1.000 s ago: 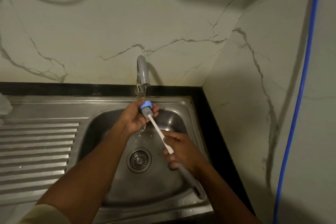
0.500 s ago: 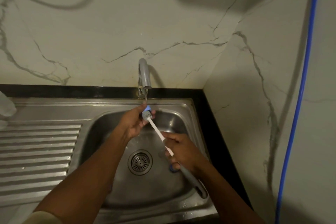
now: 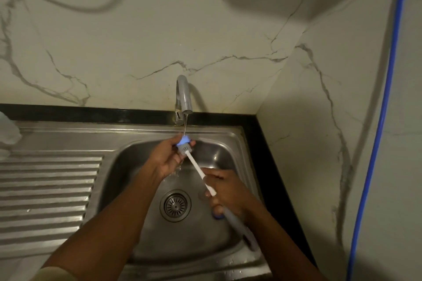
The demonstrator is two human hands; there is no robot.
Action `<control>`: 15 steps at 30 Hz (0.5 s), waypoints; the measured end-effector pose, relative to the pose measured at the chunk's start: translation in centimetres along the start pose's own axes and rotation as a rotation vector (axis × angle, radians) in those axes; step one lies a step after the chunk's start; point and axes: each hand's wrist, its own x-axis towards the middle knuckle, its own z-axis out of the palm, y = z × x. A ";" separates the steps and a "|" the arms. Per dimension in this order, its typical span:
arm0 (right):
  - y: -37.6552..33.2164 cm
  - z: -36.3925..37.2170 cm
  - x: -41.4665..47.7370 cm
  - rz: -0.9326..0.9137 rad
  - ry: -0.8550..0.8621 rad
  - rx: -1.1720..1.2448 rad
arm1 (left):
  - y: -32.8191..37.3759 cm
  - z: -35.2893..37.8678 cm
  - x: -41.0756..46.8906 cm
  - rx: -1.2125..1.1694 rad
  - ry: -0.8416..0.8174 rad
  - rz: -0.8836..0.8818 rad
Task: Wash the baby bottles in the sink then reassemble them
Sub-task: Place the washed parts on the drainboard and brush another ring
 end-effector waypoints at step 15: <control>-0.4 0.3 0.8 -0.042 0.028 -0.111 | 0.8 0.2 0.4 -0.128 0.012 -0.035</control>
